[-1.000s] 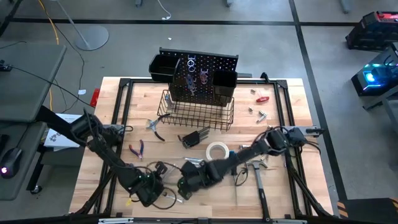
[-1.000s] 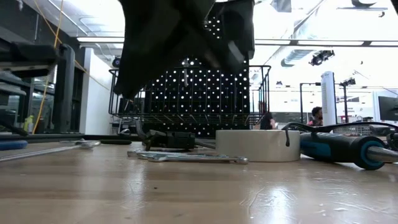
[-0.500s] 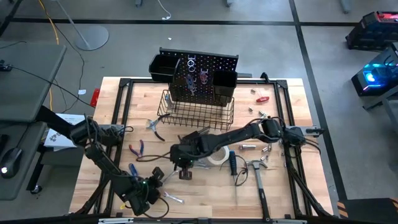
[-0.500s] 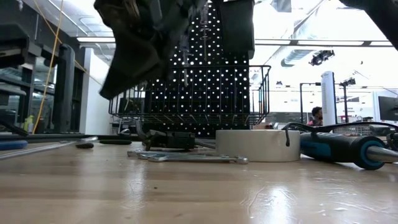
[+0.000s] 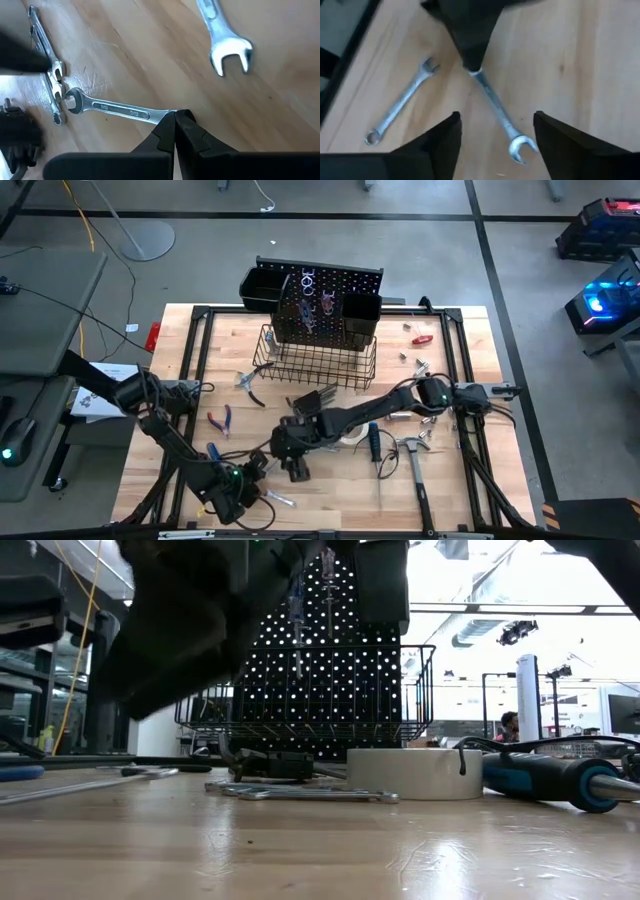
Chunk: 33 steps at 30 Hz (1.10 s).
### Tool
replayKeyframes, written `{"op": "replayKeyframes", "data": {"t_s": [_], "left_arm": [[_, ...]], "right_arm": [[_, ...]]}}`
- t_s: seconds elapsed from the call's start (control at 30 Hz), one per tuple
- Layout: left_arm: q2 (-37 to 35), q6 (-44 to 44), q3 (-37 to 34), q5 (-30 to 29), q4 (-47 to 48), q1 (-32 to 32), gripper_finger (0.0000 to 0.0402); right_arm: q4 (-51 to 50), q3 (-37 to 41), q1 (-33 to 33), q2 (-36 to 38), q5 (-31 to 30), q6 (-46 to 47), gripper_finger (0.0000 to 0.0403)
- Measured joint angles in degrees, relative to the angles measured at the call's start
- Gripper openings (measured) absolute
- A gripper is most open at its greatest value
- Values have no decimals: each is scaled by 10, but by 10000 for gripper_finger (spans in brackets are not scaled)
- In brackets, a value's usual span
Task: Hang tools onto peg board
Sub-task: Hang the wrench on the peg board
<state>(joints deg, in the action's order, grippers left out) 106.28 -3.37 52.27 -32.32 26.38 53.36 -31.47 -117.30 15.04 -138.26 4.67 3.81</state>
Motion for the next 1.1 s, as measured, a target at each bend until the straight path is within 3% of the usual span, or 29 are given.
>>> {"op": "replayKeyframes", "data": {"t_s": [0.6, 0.73, 0.87, 1.1], "left_arm": [[1, 6, -1, 4, -37, -27, 0], [1, 7, 0, 5, -40, -35, 0], [1, 7, 0, 5, -37, -40, 0], [-39, 3, 0, -58, -23, -30, 0]], "right_arm": [[-30, -1, 0, -47, -33, -206, 237], [-39, -4, 5, -66, -42, -220, 164], [-59, -5, 19, -79, -76, -224, 35], [-100, -12, 31, -72, -120, -212, 5]]}}
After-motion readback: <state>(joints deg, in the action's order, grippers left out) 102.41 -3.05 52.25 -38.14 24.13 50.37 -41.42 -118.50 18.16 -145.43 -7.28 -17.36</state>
